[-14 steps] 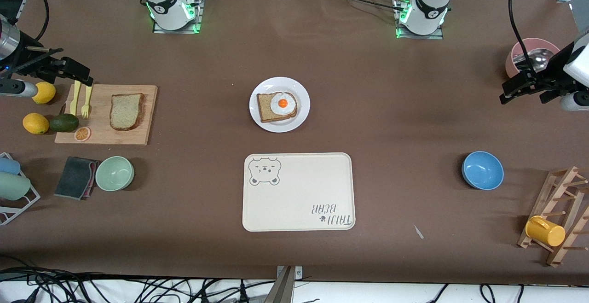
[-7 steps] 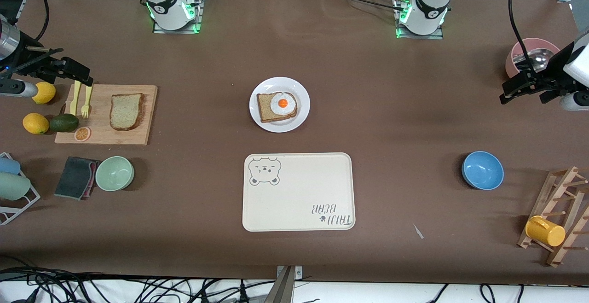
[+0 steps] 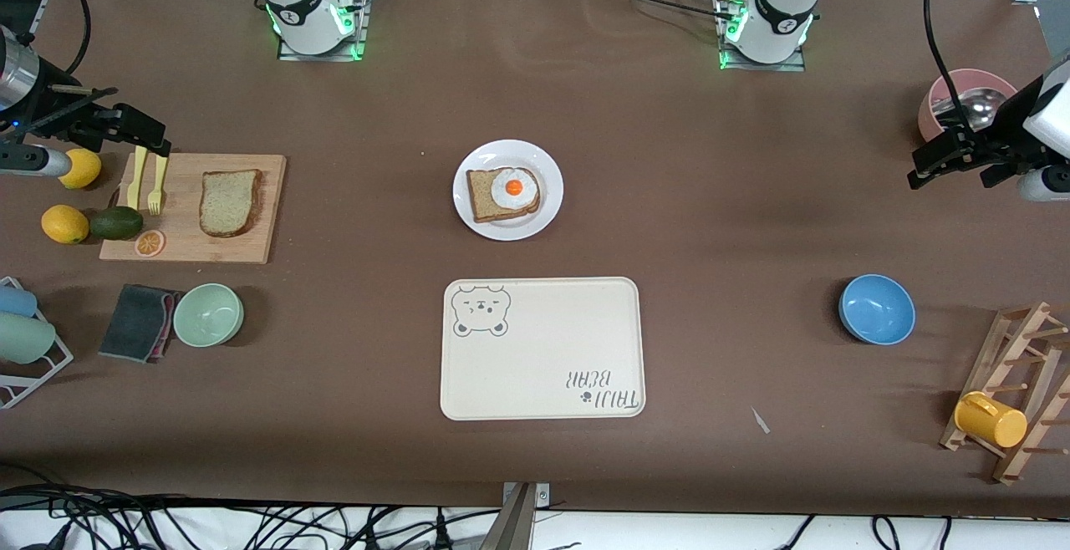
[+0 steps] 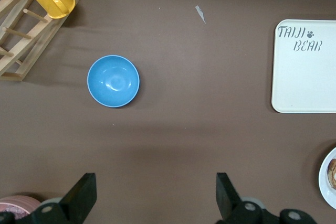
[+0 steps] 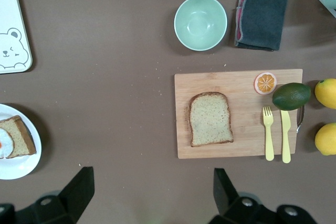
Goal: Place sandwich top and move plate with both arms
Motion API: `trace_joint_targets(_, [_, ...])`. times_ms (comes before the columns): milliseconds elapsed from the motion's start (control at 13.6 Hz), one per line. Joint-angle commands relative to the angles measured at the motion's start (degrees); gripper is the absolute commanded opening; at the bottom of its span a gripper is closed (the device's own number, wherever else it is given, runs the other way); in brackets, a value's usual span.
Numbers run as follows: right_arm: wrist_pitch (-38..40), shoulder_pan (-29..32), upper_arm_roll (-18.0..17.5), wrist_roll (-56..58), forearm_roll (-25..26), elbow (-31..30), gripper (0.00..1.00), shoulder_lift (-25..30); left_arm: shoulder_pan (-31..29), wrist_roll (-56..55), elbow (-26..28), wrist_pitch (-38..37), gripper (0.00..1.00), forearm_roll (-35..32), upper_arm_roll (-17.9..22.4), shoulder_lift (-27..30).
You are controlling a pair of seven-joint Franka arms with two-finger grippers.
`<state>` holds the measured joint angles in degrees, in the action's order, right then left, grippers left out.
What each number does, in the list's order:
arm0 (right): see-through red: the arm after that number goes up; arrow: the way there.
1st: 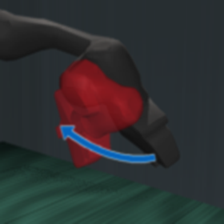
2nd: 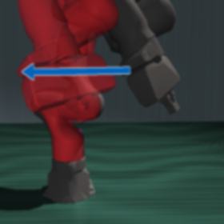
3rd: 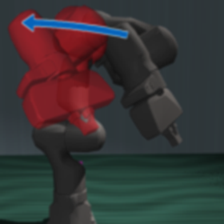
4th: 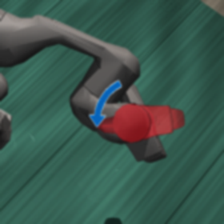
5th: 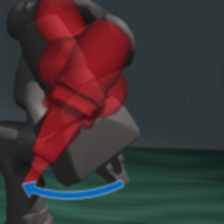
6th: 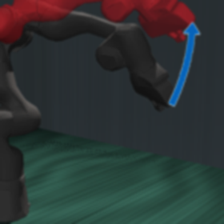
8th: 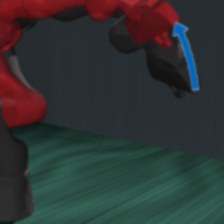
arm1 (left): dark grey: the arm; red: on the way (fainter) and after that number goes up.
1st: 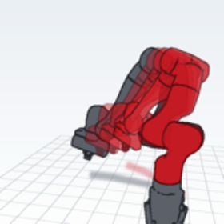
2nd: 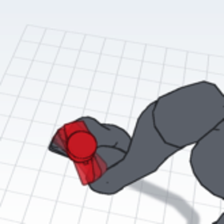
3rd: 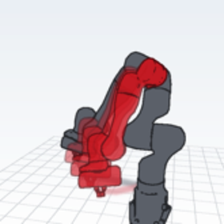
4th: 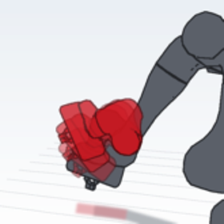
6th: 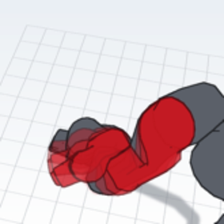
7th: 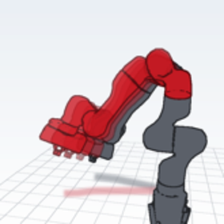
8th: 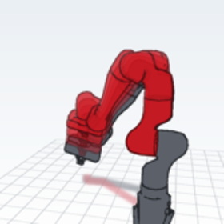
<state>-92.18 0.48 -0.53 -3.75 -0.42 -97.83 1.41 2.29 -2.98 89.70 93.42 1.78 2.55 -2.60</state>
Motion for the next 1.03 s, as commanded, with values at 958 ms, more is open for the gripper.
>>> trace_joint_targets(958, [0.8,-0.6,-0.3,0.2,0.2,1.1,1.00,-1.4,0.3,-0.6,-1.4,-1.1,1.00,-1.5,0.0,-0.3])
